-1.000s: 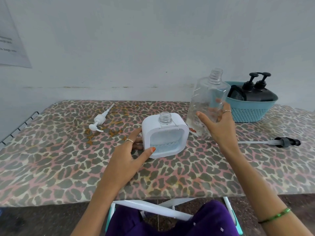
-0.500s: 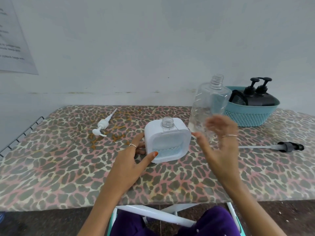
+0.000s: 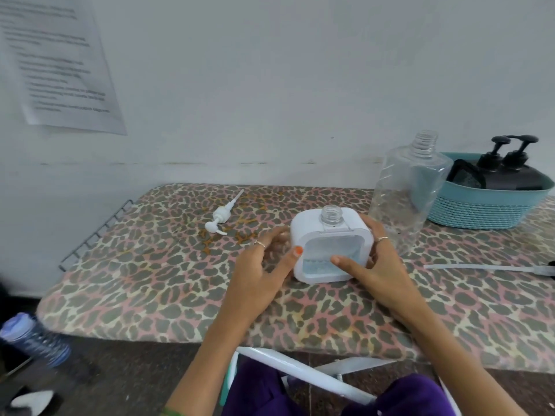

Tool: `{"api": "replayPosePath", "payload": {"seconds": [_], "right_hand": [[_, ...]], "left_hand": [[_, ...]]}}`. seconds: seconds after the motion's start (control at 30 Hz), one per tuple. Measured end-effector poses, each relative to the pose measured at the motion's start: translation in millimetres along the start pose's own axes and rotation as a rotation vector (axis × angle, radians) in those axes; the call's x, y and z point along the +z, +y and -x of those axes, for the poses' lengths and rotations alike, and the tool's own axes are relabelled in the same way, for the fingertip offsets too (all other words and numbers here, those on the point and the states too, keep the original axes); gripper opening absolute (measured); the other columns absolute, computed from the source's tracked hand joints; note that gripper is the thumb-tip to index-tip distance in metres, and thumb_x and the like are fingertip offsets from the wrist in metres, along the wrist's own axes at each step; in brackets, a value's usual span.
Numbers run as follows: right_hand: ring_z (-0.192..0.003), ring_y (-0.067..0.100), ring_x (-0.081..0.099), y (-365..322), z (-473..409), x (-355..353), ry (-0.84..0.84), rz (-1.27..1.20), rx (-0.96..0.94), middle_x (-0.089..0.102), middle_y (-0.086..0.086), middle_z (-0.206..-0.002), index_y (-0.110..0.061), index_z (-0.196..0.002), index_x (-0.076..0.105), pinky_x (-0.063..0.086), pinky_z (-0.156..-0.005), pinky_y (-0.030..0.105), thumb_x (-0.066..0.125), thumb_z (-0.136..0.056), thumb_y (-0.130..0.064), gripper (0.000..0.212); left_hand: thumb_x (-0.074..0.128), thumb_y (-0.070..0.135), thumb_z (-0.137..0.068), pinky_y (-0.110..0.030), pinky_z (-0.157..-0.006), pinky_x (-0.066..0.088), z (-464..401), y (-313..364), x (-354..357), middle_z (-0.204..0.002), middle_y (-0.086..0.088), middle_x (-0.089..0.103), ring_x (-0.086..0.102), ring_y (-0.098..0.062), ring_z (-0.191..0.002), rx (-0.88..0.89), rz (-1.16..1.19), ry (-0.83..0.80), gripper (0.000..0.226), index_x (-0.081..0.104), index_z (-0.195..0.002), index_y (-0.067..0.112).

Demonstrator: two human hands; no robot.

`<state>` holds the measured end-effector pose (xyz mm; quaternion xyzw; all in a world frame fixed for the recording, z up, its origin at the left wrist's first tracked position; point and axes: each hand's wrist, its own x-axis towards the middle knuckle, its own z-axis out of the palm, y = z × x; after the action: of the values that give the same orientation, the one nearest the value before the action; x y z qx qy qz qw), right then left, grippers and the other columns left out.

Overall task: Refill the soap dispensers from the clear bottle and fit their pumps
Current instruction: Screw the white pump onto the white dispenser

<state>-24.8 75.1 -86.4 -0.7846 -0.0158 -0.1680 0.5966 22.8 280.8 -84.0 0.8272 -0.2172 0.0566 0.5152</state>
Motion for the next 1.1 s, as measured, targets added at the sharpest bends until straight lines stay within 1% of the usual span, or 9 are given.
{"api": "replayPosePath", "payload": {"seconds": [0.13,0.2,0.3,0.43,0.57,0.63,0.77,0.97,1.1], "right_hand": [[-0.112,-0.008,0.053,3,0,2,0.005,0.000,-0.011,0.053,-0.018,-0.128,-0.026,-0.141,0.036,0.047,-0.085,0.009,0.074,-0.071,-0.033,0.080],[-0.111,-0.009,0.053,4,0,2,0.006,-0.005,-0.018,0.053,-0.019,-0.128,-0.027,-0.139,0.037,0.046,-0.084,0.008,0.075,-0.074,-0.029,0.076],[-0.111,-0.012,0.051,5,1,1,0.006,-0.005,-0.023,0.051,-0.020,-0.128,-0.028,-0.139,0.037,0.044,-0.081,0.004,0.075,-0.077,-0.020,0.073],[-0.111,-0.011,0.052,6,1,0,0.004,-0.012,-0.019,0.052,-0.021,-0.128,-0.028,-0.140,0.036,0.046,-0.082,0.006,0.076,-0.076,-0.023,0.076],[-0.111,-0.012,0.052,6,1,0,0.006,-0.002,0.007,0.051,-0.024,-0.126,-0.036,-0.137,0.037,0.047,-0.084,0.009,0.074,-0.070,-0.038,0.076],[-0.111,-0.013,0.050,5,1,0,0.008,0.005,0.008,0.051,-0.026,-0.125,-0.041,-0.133,0.036,0.045,-0.083,0.006,0.074,-0.072,-0.037,0.072],[-0.107,-0.017,0.050,6,1,-1,0.008,0.005,0.017,0.051,-0.028,-0.120,-0.041,-0.129,0.037,0.043,-0.077,0.001,0.075,-0.077,-0.029,0.066],[-0.102,-0.018,0.052,5,2,0,0.021,0.006,0.012,0.052,-0.029,-0.117,-0.042,-0.127,0.038,0.044,-0.074,0.003,0.075,-0.077,-0.028,0.064],[-0.110,-0.012,0.051,4,2,0,0.011,0.023,0.014,0.051,-0.028,-0.122,-0.046,-0.127,0.037,0.044,-0.084,0.008,0.074,-0.074,-0.037,0.066]], "left_hand": [[0.047,0.065,-0.084,-0.017,-0.091,0.047,-5,6,-17,-0.113,0.015,0.063,0.058,0.005,-0.103,-0.015,-0.022,0.101,0.050,0.059,-0.120,0.032],[0.045,0.053,-0.091,-0.019,-0.080,0.049,-13,8,-30,-0.100,0.006,0.068,0.062,-0.004,-0.085,-0.008,-0.065,0.170,0.034,0.062,-0.112,0.033],[0.052,0.037,-0.095,-0.013,-0.056,0.042,-38,-2,-52,-0.100,-0.004,0.070,0.055,-0.004,-0.062,0.019,-0.321,0.225,0.033,0.066,-0.118,0.019],[0.053,0.030,-0.096,-0.024,-0.072,0.040,-76,-21,-72,-0.117,-0.010,0.064,0.061,-0.025,-0.095,-0.159,-0.604,0.091,0.038,0.055,-0.132,0.015],[0.053,0.042,-0.094,-0.037,-0.084,0.049,-99,-39,-74,-0.124,-0.011,0.059,0.057,-0.027,-0.102,-0.267,-0.878,-0.208,0.050,0.044,-0.139,0.022],[0.054,0.042,-0.093,-0.043,-0.091,0.050,-104,-44,-73,-0.131,-0.009,0.056,0.057,-0.027,-0.111,-0.253,-0.941,-0.248,0.045,0.047,-0.136,0.030],[0.055,0.018,-0.095,-0.034,-0.083,0.051,-109,-43,-74,-0.120,-0.009,0.063,0.060,-0.024,-0.100,-0.238,-0.919,-0.211,0.019,0.064,-0.111,0.024],[0.048,0.009,-0.097,-0.021,-0.050,0.042,-109,-13,-81,-0.125,-0.012,0.062,0.057,-0.017,-0.061,-0.212,-0.670,0.017,0.024,0.068,-0.107,0.017],[0.042,0.013,-0.099,-0.032,-0.077,0.057,-101,19,-89,-0.127,-0.006,0.058,0.070,-0.020,-0.085,-0.253,-0.233,0.047,0.027,0.067,-0.102,0.023]]}}
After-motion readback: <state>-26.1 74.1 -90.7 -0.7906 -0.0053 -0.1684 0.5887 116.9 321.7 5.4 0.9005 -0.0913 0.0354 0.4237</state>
